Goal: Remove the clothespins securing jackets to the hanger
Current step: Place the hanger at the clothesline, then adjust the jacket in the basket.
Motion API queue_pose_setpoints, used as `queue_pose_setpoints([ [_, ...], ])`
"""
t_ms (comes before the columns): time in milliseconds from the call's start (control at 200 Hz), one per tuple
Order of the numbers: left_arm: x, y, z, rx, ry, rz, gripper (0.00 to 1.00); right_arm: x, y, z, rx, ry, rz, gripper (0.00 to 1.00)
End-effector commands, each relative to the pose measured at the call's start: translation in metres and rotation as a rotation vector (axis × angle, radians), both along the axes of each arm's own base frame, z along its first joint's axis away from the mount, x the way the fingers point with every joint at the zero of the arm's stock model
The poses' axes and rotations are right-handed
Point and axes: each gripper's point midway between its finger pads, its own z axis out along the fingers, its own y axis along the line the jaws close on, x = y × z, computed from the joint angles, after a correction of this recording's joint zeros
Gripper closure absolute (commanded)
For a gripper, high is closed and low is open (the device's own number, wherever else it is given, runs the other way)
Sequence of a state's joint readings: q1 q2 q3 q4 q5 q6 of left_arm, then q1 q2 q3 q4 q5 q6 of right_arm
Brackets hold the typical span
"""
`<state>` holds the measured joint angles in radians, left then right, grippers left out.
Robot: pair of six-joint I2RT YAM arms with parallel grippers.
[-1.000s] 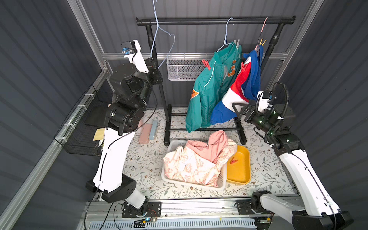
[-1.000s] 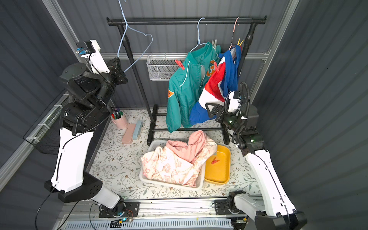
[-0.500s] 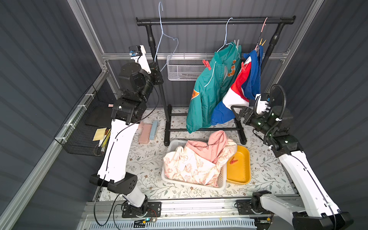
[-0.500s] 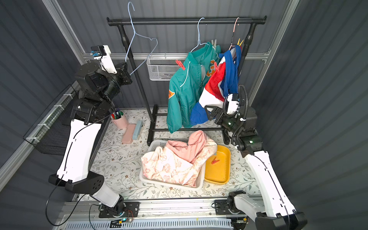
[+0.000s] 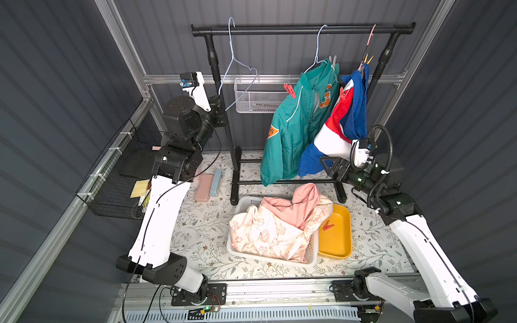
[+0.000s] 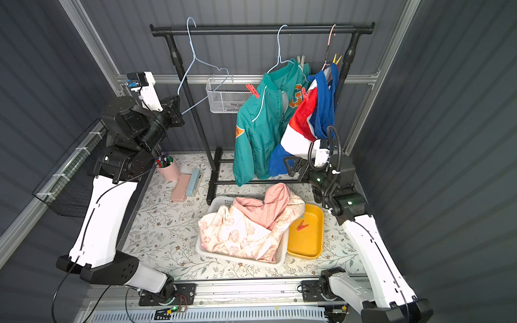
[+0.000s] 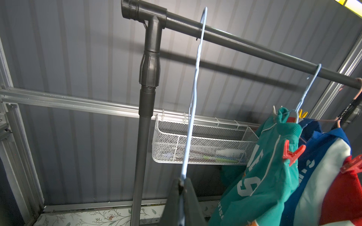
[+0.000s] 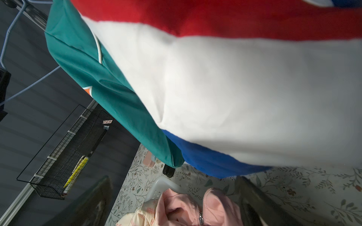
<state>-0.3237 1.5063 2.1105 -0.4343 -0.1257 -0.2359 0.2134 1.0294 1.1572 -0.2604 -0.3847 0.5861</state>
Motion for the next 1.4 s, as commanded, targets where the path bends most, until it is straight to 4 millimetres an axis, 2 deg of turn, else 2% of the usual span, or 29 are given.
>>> queue_pose_setpoints([
  [0,-0.017,0.004,0.013,-0.02,-0.058,-0.017,0.77,-0.007,-0.001,-0.01,-0.02,0.015,-0.003,0.01],
  [135,-0.021,0.004,0.011,-0.02,-0.058,-0.023,0.67,-0.011,0.001,-0.022,-0.025,0.052,0.014,0.01],
  [365,-0.027,0.003,0.025,-0.015,-0.087,-0.039,0.43,-0.018,0.001,-0.027,-0.034,0.067,0.024,0.01],
  [525,-0.037,0.006,0.036,-0.007,-0.111,-0.039,0.36,-0.022,0.001,-0.037,-0.035,0.092,0.026,0.01],
  [695,-0.052,0.006,0.039,0.012,-0.13,-0.063,0.29,-0.021,-0.006,-0.06,-0.055,0.157,-0.016,0.01],
  [845,-0.07,0.001,0.031,0.065,-0.155,-0.114,0.23,-0.02,-0.019,-0.092,-0.098,0.243,-0.091,0.01],
  [975,-0.088,-0.029,-0.005,0.159,-0.132,-0.299,0.17,-0.028,-0.021,-0.119,-0.127,0.348,-0.09,0.01],
  [1096,-0.102,-0.048,-0.055,0.204,-0.062,-0.399,0.12,-0.036,-0.017,-0.143,-0.117,0.422,-0.067,0.01],
  [1266,-0.115,-0.086,-0.136,0.247,0.117,-0.571,0.09,-0.042,-0.016,-0.172,-0.154,0.507,-0.085,0.01],
  [1291,-0.117,-0.088,-0.142,0.251,0.13,-0.582,0.08,-0.043,-0.015,-0.175,-0.156,0.516,-0.084,0.01],
  [1301,-0.116,-0.091,-0.158,0.257,0.164,-0.591,0.08,-0.043,-0.014,-0.177,-0.157,0.521,-0.084,0.01],
  [1311,-0.116,-0.092,-0.165,0.259,0.178,-0.598,0.07,-0.043,-0.014,-0.179,-0.157,0.524,-0.083,0.01],
  [1356,-0.116,-0.096,-0.186,0.256,0.208,-0.617,0.02,-0.042,-0.01,-0.187,-0.159,0.541,-0.079,0.01],
  [1396,-0.115,-0.098,-0.206,0.248,0.241,-0.627,0.01,-0.041,-0.005,-0.192,-0.16,0.553,-0.069,0.01],
])
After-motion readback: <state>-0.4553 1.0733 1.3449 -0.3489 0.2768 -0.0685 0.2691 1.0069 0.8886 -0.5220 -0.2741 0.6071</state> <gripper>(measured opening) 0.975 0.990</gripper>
